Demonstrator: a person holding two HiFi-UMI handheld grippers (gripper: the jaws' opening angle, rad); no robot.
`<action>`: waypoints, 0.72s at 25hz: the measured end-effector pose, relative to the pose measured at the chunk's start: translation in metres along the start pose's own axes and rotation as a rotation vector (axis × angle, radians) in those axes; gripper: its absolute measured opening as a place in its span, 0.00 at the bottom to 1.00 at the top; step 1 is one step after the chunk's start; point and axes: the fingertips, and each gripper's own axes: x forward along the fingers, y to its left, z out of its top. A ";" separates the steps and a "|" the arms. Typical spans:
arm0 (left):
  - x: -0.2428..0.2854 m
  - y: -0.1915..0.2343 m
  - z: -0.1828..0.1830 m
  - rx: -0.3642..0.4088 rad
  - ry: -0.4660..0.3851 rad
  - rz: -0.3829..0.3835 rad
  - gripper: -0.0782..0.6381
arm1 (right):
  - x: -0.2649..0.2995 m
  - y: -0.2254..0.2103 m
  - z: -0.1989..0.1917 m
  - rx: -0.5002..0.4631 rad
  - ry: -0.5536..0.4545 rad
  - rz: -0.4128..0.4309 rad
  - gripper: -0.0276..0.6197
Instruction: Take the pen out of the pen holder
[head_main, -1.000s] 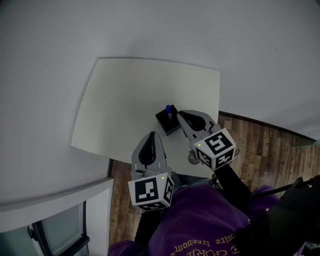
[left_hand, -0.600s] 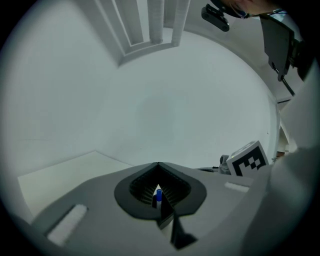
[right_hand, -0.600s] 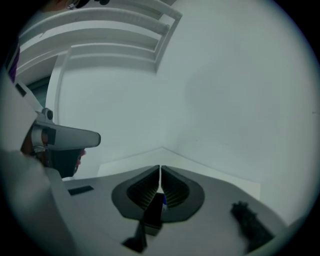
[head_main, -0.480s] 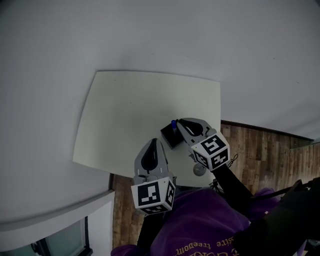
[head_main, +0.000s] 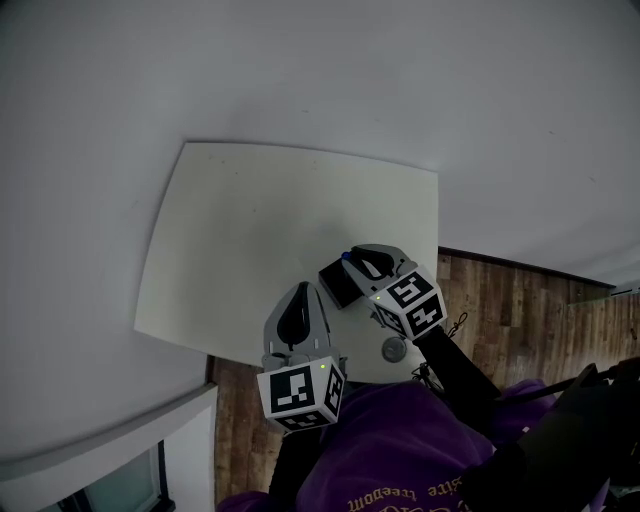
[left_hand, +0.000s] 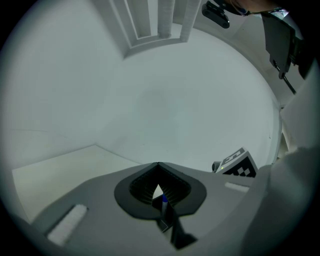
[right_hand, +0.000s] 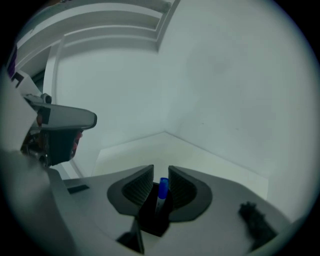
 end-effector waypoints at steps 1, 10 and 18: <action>0.001 0.001 -0.001 -0.004 0.002 0.001 0.12 | 0.002 -0.001 -0.003 -0.005 0.012 -0.001 0.18; 0.006 0.005 -0.006 -0.014 0.026 0.000 0.12 | 0.020 -0.006 -0.019 -0.013 0.104 0.005 0.24; 0.006 0.011 -0.009 -0.013 0.033 0.009 0.12 | 0.029 -0.006 -0.028 -0.016 0.150 0.006 0.24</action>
